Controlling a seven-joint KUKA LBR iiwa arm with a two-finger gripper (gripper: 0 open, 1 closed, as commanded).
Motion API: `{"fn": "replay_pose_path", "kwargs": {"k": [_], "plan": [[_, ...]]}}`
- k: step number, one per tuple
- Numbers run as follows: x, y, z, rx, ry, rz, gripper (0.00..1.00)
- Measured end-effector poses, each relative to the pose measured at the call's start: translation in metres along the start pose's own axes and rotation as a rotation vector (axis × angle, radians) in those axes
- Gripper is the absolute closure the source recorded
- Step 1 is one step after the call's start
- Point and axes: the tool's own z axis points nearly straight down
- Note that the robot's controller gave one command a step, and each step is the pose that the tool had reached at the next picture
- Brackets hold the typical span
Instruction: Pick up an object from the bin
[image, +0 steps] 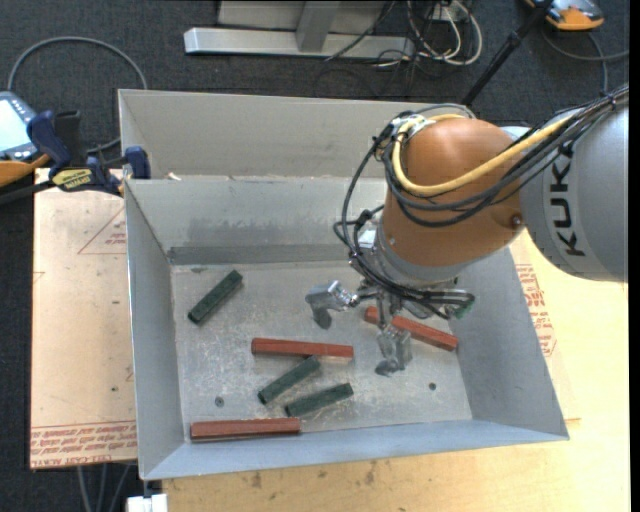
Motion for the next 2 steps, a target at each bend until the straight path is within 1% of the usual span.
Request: {"fn": "replay_pose_path", "kwargs": {"k": [1,2], "plan": [[-0.0783,0.0278,0.1619,-0.005,0.003,-0.550,0.00],[-0.0789,0.0259,0.1584,-0.002,0.001,-0.547,1.00]]}}
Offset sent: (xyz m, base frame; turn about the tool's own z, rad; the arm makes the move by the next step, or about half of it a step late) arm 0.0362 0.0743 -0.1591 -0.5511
